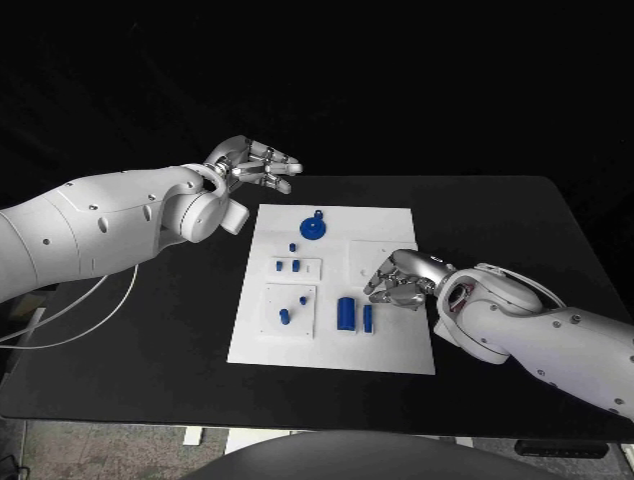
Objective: Assemble the parts on the task board
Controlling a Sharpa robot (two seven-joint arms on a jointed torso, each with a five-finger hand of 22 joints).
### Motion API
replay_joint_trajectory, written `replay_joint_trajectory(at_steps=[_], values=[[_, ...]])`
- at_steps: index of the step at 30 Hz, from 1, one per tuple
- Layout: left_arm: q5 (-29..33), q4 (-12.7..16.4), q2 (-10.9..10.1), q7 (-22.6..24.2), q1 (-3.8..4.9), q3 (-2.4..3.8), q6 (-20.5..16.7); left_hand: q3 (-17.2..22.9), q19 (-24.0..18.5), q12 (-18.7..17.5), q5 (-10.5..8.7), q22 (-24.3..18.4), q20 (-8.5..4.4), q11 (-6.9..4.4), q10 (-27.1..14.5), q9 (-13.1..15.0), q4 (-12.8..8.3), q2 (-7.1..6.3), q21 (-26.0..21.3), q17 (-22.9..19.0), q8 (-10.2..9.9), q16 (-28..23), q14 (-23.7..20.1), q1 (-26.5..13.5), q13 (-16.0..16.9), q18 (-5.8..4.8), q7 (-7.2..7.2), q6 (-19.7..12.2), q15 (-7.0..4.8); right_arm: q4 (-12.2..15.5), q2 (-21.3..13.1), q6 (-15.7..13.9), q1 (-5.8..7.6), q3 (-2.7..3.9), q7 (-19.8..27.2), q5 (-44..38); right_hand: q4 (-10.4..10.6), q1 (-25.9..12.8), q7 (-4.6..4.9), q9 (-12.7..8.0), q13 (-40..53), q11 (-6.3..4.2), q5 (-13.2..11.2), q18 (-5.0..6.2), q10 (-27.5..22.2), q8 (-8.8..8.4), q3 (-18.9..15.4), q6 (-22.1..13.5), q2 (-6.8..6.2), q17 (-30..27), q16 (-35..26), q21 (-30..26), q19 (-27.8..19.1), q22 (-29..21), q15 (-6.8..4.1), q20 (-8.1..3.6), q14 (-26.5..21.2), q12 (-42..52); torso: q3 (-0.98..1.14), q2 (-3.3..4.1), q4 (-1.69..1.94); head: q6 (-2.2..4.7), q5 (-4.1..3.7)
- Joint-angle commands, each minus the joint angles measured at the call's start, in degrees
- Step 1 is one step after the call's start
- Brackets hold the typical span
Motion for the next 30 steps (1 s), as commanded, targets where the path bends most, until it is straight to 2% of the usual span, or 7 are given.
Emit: replay_joint_trajectory(at_steps=[1,14,30], values=[[0.06,0.12,0.12,0.38,0.05,0.04,0.72,0.25,0.44,0.08,-0.19,-0.06,-0.09,-0.06,0.36,0.02,0.21,-0.02,0.18,0.01,-0.06,0.21,-0.58,-0.55,0.03,-1.01,-0.12,-0.43,-0.01,-0.05,0.11,2.53,-0.18,-0.14,-0.9,-3.44,-0.03,0.01,-0.03,0.04,-0.05,-0.26,-0.35,0.53,0.21,-0.18,-0.77,0.73,0.53,0.12,0.25,0.44,2.19,3.5,0.1,0.01,-0.14,0.22,0.0,-0.03,-0.04,-0.02,-0.01],[0.06,0.13,0.14,0.38,0.04,0.04,0.74,0.25,0.44,0.08,-0.19,-0.06,-0.09,-0.06,0.36,0.02,0.21,-0.02,0.18,0.01,-0.06,0.21,-0.58,-0.55,0.03,-1.01,-0.12,-0.43,-0.01,-1.02,1.1,0.49,-1.01,-0.68,-4.0,-7.54,-0.09,0.28,-0.09,0.05,-0.12,-0.33,-0.46,0.46,0.31,-0.17,-1.18,0.94,0.84,0.21,0.34,0.63,2.28,3.51,0.08,-0.04,-0.12,0.21,0.07,-0.01,0.04,0.08,-0.08],[0.01,0.14,0.05,0.18,0.04,0.04,0.76,0.26,0.45,0.07,-0.18,-0.17,-0.09,-0.05,0.32,0.01,0.13,0.04,0.23,0.01,-0.08,0.25,-0.63,-0.49,0.03,-1.01,-0.1,-0.53,0.0,-1.07,1.58,-0.23,-1.96,-0.95,-4.22,-8.19,-0.23,0.13,-0.31,0.08,-0.23,-0.47,-0.44,0.32,0.46,-0.14,-0.96,1.91,0.77,0.39,0.53,0.96,2.33,3.57,0.09,-0.02,-0.06,0.15,0.06,-0.02,-0.08,-0.26,-0.15]])
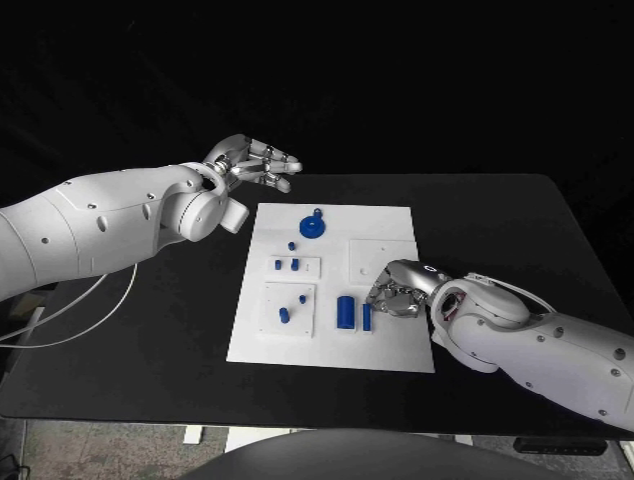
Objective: Assemble the parts on the task board
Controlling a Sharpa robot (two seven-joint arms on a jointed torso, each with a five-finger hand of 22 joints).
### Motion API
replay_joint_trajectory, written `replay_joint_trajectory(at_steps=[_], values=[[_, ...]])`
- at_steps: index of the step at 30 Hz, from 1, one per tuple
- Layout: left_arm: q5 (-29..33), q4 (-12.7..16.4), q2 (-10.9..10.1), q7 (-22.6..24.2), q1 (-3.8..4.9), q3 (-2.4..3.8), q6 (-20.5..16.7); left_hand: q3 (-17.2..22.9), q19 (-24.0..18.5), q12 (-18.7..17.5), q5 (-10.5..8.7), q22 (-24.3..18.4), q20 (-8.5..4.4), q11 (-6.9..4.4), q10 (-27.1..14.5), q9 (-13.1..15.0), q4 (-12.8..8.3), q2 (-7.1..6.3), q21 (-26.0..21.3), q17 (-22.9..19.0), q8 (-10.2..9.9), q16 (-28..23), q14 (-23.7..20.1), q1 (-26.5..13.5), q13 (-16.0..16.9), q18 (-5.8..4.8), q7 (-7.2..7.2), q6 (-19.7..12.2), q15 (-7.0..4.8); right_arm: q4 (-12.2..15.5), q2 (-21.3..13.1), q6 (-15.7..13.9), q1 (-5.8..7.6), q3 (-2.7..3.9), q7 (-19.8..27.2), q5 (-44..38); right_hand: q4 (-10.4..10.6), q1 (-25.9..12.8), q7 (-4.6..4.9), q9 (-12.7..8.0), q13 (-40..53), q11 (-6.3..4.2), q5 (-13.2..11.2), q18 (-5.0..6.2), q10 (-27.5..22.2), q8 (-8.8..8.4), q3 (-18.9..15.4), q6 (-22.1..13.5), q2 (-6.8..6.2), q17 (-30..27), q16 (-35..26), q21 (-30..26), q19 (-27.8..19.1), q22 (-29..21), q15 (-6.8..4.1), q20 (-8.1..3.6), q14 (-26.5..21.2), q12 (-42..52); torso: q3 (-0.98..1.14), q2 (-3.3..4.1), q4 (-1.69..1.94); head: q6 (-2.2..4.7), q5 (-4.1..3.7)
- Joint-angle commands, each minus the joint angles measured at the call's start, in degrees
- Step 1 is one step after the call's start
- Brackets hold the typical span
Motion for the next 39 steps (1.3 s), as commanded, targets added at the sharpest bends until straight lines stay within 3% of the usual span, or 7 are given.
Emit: replay_joint_trajectory(at_steps=[1,9,14,16,22,28,39], values=[[0.0,0.14,0.04,0.2,0.05,0.04,0.71,0.26,0.45,0.07,-0.18,-0.05,-0.09,-0.05,0.32,0.01,0.13,0.04,0.23,0.02,-0.08,0.25,-0.21,-0.49,0.03,-1.01,0.1,-0.32,-0.01,0.21,0.04,-0.31,-0.23,-0.14,-0.2,-1.09,-0.26,-0.16,-0.01,0.06,-0.09,-0.26,-0.17,0.31,0.24,-0.11,0.18,0.47,0.4,0.11,0.33,0.36,2.34,3.6,0.1,-0.02,-0.04,0.1,0.0,-0.01,0.01,-0.02,-0.07],[-0.03,0.15,-0.04,0.17,0.05,0.03,0.68,0.26,0.45,0.07,-0.18,-0.05,-0.09,-0.05,0.32,0.01,0.13,0.04,0.23,0.02,-0.08,0.25,-0.21,-0.49,0.03,-1.01,0.1,-0.32,-0.01,0.31,-0.21,-3.44,-0.26,-0.15,-1.14,-1.32,-0.26,-0.32,0.04,0.05,-0.26,-0.3,-0.15,0.35,0.15,-0.13,0.99,0.32,0.08,-0.12,0.08,0.32,2.37,3.55,0.03,-0.12,-0.09,-0.14,-0.02,-0.02,0.1,0.09,-0.1],[-0.04,0.17,-0.1,0.15,0.05,0.03,0.65,0.26,0.45,0.07,-0.18,-0.05,-0.09,-0.05,0.32,0.01,0.13,0.04,0.23,0.02,-0.08,0.25,-0.21,-0.49,0.03,-1.01,0.1,-0.32,-0.01,0.57,-0.44,-6.7,-0.26,-0.16,-0.73,-0.81,-0.18,-0.41,1.11,-0.08,-0.47,0.24,-0.11,0.62,-0.17,-0.22,2.9,-3.85,-1.27,-0.66,-0.44,-0.02,2.39,3.46,0.09,-0.13,-0.19,-0.46,-0.03,-0.01,0.07,0.12,-0.04],[-0.05,0.16,-0.11,0.15,0.05,0.03,0.65,0.26,0.45,0.07,-0.18,-0.05,-0.09,-0.05,0.32,0.01,0.13,0.04,0.23,0.02,-0.08,0.25,-0.21,-0.49,0.03,-1.01,0.1,-0.32,-0.01,0.76,-0.55,-8.14,-0.27,-0.16,-0.24,-0.51,0.49,-0.62,1.35,-0.01,-0.47,0.39,0.02,0.99,-0.39,-0.09,4.92,-5.1,-2.38,-0.77,-0.52,0.01,2.45,3.48,0.17,0.01,-0.22,-0.43,-0.03,-0.02,0.05,0.12,-0.01],[-0.05,0.15,-0.12,0.16,0.04,0.03,0.67,0.27,0.43,0.07,-0.19,-0.1,-0.08,-0.04,0.3,0.02,0.08,0.03,0.23,0.01,-0.08,0.25,-0.21,-0.41,0.02,-1.01,0.14,-0.44,-0.01,1.7,-1.05,-10.34,-0.27,-0.15,1.01,0.31,1.33,-0.48,1.27,-0.04,-0.35,0.26,0.13,1.1,-0.27,-0.16,5.92,-4.47,-3.07,-0.71,-0.37,0.25,2.51,3.53,0.13,0.05,-0.2,-0.1,-0.02,-0.04,0.06,0.12,0.02],[-0.05,0.13,-0.11,0.16,0.04,0.03,0.66,0.27,0.43,0.07,-0.19,-0.1,-0.08,-0.04,0.3,0.02,0.08,0.03,0.23,0.01,-0.08,0.25,-0.21,-0.41,0.02,-1.01,0.14,-0.44,-0.01,2.3,-1.19,-8.99,-0.27,-0.15,1.6,1.08,1.47,-0.48,0.98,-0.01,-0.24,0.11,0.22,1.02,-0.15,-0.15,5.84,-3.36,-2.82,-0.63,-0.26,0.46,2.49,3.58,0.06,0.0,-0.19,0.08,-0.05,-0.03,0.04,0.11,0.07],[-0.06,0.15,-0.08,0.11,0.04,0.03,0.65,0.27,0.43,0.07,-0.19,-0.1,-0.08,-0.04,0.3,0.02,0.08,0.03,0.23,0.01,-0.08,0.25,-0.21,-0.41,0.02,-1.01,0.14,-0.44,-0.01,1.95,-0.88,-2.19,-0.27,-0.15,0.37,0.81,1.83,-0.4,0.39,0.03,-0.37,-0.12,-0.34,0.6,-0.16,-0.12,2.99,-1.48,-1.41,-0.55,-0.23,0.46,2.36,3.56,-0.04,-0.15,-0.19,-0.22,-0.04,-0.02,0.05,-0.02,-0.02]])
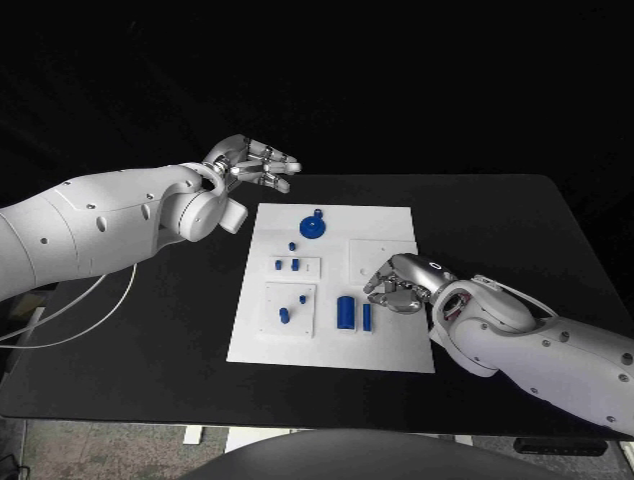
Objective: Assemble the parts on the task board
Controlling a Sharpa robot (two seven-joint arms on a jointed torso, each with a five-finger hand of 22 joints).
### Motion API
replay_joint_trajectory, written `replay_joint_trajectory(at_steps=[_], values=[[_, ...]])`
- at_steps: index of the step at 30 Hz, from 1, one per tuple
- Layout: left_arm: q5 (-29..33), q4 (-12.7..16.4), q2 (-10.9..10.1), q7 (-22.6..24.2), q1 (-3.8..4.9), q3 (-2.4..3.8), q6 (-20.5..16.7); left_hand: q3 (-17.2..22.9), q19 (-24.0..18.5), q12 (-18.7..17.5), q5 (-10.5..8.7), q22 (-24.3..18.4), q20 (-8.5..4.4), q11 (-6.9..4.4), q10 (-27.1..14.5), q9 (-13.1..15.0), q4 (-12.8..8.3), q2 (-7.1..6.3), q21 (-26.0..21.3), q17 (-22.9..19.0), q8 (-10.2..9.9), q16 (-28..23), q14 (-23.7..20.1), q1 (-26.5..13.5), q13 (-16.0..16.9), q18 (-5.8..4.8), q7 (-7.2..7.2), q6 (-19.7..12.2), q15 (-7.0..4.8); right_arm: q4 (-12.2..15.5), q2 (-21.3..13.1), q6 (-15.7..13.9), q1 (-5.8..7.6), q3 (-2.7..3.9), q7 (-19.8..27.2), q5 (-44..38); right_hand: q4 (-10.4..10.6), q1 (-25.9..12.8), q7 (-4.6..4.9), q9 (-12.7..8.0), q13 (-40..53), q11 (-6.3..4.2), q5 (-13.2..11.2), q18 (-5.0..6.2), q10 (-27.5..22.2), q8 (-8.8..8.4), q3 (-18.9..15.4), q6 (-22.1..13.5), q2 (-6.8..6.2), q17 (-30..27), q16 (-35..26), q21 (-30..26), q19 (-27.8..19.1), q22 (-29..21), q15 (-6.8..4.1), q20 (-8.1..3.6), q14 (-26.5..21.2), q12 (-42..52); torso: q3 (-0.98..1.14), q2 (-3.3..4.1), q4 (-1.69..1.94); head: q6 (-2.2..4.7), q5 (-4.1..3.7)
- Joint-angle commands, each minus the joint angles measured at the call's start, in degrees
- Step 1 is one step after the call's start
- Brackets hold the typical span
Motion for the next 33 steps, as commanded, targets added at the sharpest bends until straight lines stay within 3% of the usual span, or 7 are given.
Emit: replay_joint_trajectory(at_steps=[1,22,33], values=[[-0.03,0.14,0.07,0.28,0.04,0.04,0.61,0.26,0.43,0.07,-0.19,-0.06,-0.09,-0.04,0.3,0.02,0.08,0.03,0.23,0.01,-0.08,0.25,-0.22,-0.41,0.03,-1.0,0.14,-0.44,0.0,-0.14,0.21,4.64,-0.06,-0.01,-0.26,-0.18,0.0,0.11,0.01,0.02,-0.07,-0.35,-0.34,0.57,0.08,-0.05,-0.48,0.62,0.62,0.09,0.06,0.28,2.38,3.59,-0.04,-0.15,-0.18,0.08,0.0,0.03,0.02,-0.07,-0.02],[-0.04,0.19,0.08,0.18,0.05,0.04,0.57,0.26,0.44,0.07,-0.18,-0.12,-0.08,-0.01,0.23,0.01,0.06,-0.01,0.25,0.01,-0.08,0.25,-0.23,-0.39,0.03,-0.99,0.18,-0.56,0.01,-0.83,1.32,8.35,-0.63,-0.14,-1.06,-1.79,-1.14,0.13,-0.42,0.08,0.1,-0.7,-0.15,0.32,0.31,0.0,-1.24,2.52,1.58,0.37,0.22,0.59,2.32,3.68,-0.07,-0.17,-0.13,0.22,-0.02,0.02,0.06,-0.3,0.02],[-0.04,0.18,0.04,0.17,0.05,0.04,0.57,0.26,0.44,0.07,-0.18,-0.12,-0.08,-0.01,0.23,0.01,0.06,-0.01,0.25,0.01,-0.08,0.25,-0.23,-0.39,0.03,-0.99,0.18,-0.56,0.01,-1.2,1.36,5.83,-0.98,-0.17,-0.7,-3.6,-1.95,0.26,-0.6,0.2,0.41,-1.04,-0.58,-0.01,0.52,0.01,-0.81,3.27,1.81,0.45,0.13,0.76,2.39,3.71,-0.4,-0.64,-0.14,0.2,0.03,0.04,0.02,-0.26,0.08]])
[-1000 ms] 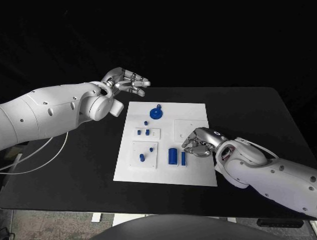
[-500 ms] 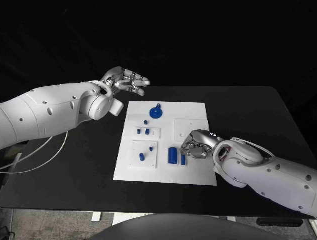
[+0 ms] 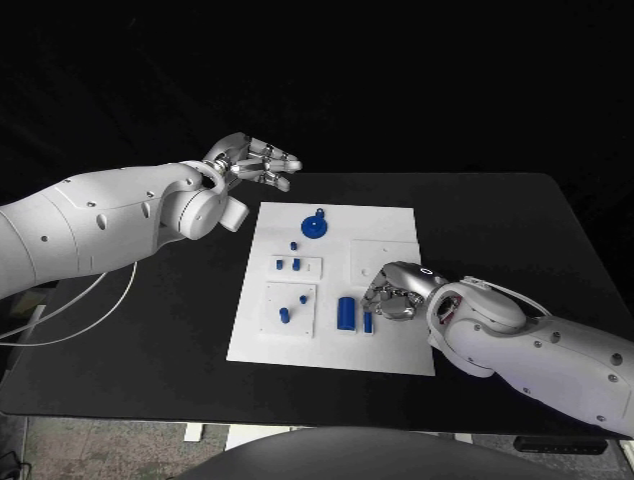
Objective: Assemble the parts on the task board
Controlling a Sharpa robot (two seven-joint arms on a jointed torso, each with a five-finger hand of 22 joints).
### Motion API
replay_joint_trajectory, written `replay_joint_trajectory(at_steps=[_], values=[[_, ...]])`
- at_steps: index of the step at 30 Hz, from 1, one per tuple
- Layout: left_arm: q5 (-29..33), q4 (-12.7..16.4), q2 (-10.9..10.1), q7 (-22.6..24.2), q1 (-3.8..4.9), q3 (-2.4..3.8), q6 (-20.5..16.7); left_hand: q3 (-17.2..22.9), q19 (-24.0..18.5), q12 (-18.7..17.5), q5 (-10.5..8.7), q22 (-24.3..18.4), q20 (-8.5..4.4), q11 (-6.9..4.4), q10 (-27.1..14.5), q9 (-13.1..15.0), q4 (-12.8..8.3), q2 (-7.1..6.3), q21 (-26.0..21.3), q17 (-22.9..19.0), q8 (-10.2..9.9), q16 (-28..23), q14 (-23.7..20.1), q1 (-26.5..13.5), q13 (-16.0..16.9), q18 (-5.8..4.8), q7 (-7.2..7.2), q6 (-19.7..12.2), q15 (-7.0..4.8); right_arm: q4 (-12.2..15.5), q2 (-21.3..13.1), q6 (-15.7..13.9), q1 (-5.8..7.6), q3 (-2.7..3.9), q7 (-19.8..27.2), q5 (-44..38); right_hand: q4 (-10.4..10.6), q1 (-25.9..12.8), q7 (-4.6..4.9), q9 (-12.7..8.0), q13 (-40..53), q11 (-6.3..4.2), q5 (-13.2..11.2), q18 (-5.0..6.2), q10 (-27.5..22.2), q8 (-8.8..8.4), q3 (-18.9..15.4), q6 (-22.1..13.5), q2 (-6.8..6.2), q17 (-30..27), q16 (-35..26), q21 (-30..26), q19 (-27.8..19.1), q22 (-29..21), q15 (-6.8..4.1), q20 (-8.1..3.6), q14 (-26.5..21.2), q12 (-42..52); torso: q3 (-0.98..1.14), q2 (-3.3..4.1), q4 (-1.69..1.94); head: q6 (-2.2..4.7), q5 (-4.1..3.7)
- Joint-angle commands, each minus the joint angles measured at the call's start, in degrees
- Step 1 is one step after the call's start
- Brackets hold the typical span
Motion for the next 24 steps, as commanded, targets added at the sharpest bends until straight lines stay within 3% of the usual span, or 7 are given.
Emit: replay_joint_trajectory(at_steps=[1,14,18,20,24], values=[[-0.04,0.14,0.05,0.28,0.05,0.04,0.56,0.26,0.44,0.07,-0.18,-0.05,-0.08,-0.01,0.22,0.01,0.06,-0.01,0.25,0.01,-0.08,0.25,-0.23,-0.39,0.03,-1.0,-0.03,-0.34,0.01,-0.3,0.09,0.14,-0.42,-0.23,0.29,-1.75,-0.43,0.23,0.03,0.02,0.23,-0.42,-0.14,-0.17,-0.07,0.15,-0.54,0.37,0.81,0.21,-0.22,0.19,2.61,3.72,-0.43,-0.51,-0.12,0.04,0.04,0.03,-0.04,0.03,-0.04],[-0.04,0.07,0.09,0.26,0.05,0.03,0.61,0.26,0.44,0.07,-0.18,-0.05,-0.08,-0.01,0.22,0.01,0.06,-0.01,0.25,0.01,-0.08,0.25,-0.23,-0.39,0.03,-1.0,-0.03,-0.34,0.01,-0.82,0.19,-2.87,-0.6,-0.23,1.94,-1.72,-0.26,0.66,0.02,-0.02,0.2,-0.37,-0.14,-0.16,0.02,0.14,-1.62,0.38,0.78,0.35,-0.5,0.08,2.58,3.69,-0.44,-0.53,-0.06,-0.76,0.04,-0.05,-0.15,0.14,-0.27],[-0.04,0.07,0.1,0.26,0.05,0.03,0.62,0.26,0.44,0.07,-0.18,-0.05,-0.08,-0.01,0.22,0.01,0.06,-0.01,0.25,0.01,-0.08,0.25,-0.23,-0.39,0.03,-1.0,-0.03,-0.34,0.01,-1.05,0.04,-6.44,-0.6,-0.23,2.98,-0.18,-0.18,0.84,0.4,-0.17,-0.05,0.03,-0.14,-0.09,0.0,-0.01,-1.6,-0.91,0.41,0.1,-0.86,-0.2,2.59,3.63,-0.35,-0.5,-0.13,-1.18,0.02,-0.01,-0.13,0.24,-0.39],[-0.04,0.08,0.09,0.26,0.05,0.03,0.62,0.26,0.44,0.07,-0.18,-0.05,-0.08,-0.01,0.22,0.01,0.06,-0.01,0.25,0.01,-0.08,0.25,-0.23,-0.39,0.03,-1.0,-0.03,-0.34,0.01,-1.19,-0.18,-9.57,-0.6,-0.23,4.18,1.74,0.0,0.5,0.73,-0.21,-0.3,0.35,-0.15,-0.02,-0.07,-0.02,-1.72,-2.34,-0.18,-0.12,-1.13,-0.68,2.53,3.51,-0.29,-0.47,-0.2,-1.53,0.01,-0.01,-0.11,0.27,-0.45],[-0.04,0.06,0.05,0.28,0.05,0.03,0.57,0.28,0.44,0.07,-0.18,-0.08,-0.07,-0.01,0.21,0.02,0.13,0.07,0.26,0.0,-0.07,0.25,-0.24,-0.41,0.03,-0.99,-0.01,-0.43,0.01,-1.29,-0.71,-12.98,-0.59,-0.2,7.15,6.34,1.51,-0.49,1.06,-0.18,-0.7,0.5,0.02,0.29,-0.52,0.06,-3.19,-4.87,-1.56,-0.67,-1.76,-1.61,2.46,3.19,-0.11,-0.25,-0.23,-2.12,0.02,-0.08,-0.11,0.41,-0.53]])
